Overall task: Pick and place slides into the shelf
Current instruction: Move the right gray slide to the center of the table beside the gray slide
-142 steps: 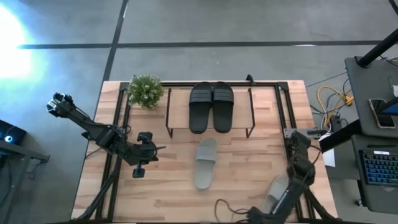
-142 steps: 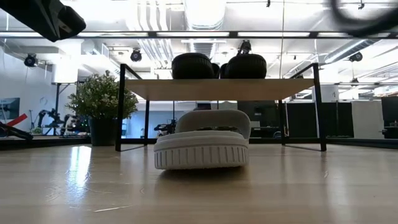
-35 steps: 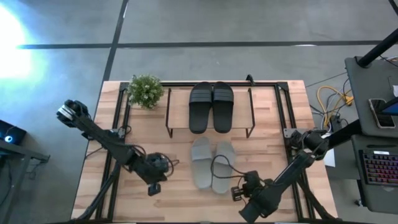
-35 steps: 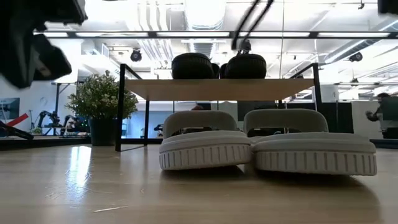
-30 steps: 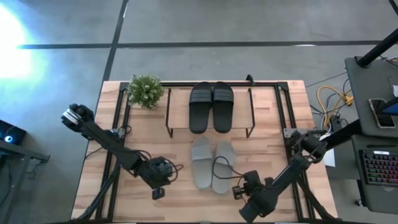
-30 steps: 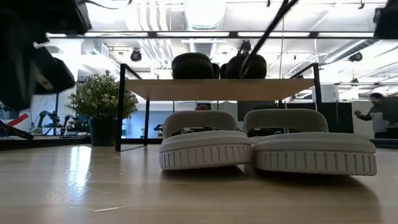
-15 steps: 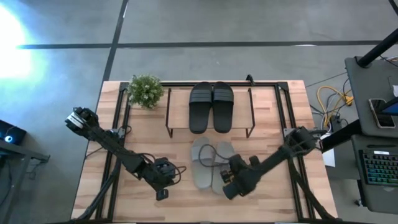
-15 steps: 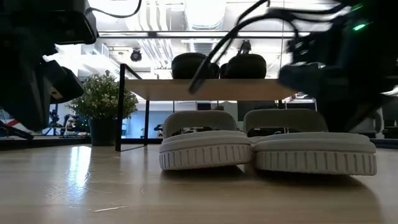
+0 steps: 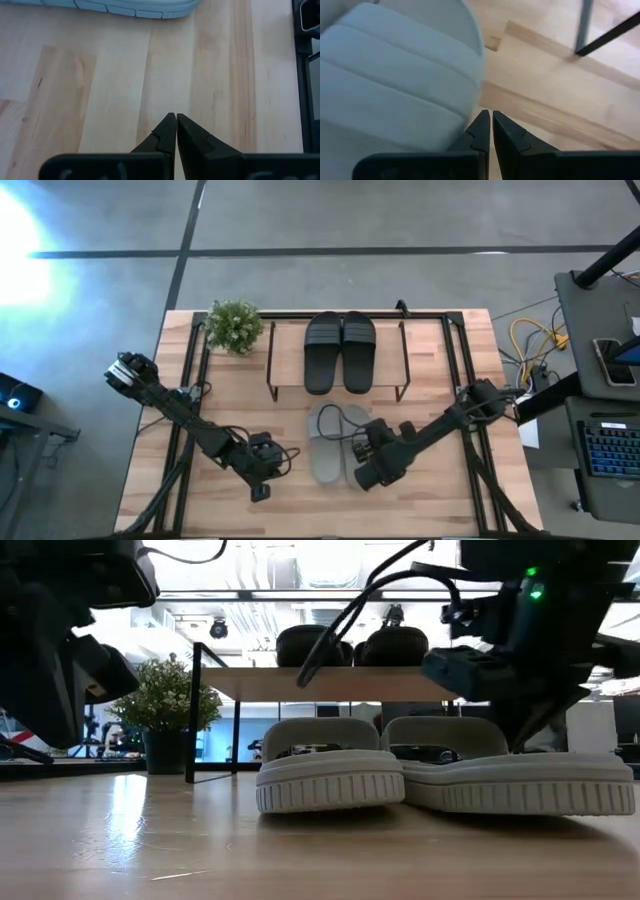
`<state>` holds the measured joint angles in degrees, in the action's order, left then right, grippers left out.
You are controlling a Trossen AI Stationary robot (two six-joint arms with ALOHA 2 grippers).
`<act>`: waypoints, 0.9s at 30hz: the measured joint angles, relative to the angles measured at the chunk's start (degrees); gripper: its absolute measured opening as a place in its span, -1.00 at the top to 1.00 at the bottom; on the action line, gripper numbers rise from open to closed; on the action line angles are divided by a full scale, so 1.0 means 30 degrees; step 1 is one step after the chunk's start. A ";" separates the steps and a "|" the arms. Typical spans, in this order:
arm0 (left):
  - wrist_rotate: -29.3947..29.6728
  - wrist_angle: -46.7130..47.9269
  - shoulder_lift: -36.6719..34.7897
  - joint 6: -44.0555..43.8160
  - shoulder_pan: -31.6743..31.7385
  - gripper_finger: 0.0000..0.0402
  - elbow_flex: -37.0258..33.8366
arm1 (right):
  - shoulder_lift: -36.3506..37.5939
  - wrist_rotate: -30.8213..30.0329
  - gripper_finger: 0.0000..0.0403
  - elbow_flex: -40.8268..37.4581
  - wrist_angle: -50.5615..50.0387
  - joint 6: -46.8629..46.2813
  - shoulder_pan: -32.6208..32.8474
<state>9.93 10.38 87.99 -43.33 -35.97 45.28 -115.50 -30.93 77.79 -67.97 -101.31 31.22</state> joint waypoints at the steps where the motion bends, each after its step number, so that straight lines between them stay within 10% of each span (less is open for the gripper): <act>1: 0.0000 0.0006 0.0000 0.0160 0.0000 1.00 0.0000 | 0.0058 0.0146 0.94 0.0079 -0.0610 -0.0315 0.0170; 8: -0.0001 0.0007 -0.0007 0.0664 0.0000 1.00 -0.0036 | 0.0989 0.3566 0.94 0.0781 -0.3271 -0.2817 0.1973; 14: -0.1211 -0.1020 -0.0015 0.1893 0.0000 1.00 -0.0090 | 0.1549 0.7961 0.94 0.0843 0.2312 -0.4250 0.3230; 27: -0.1660 -0.1439 -0.0022 0.2208 0.0000 1.00 -0.0173 | -0.0354 0.7297 0.94 0.0828 0.9508 -0.5910 0.3315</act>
<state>4.95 6.07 87.92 -36.71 -35.97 44.76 -116.56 -9.03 80.27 -39.44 -119.04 41.16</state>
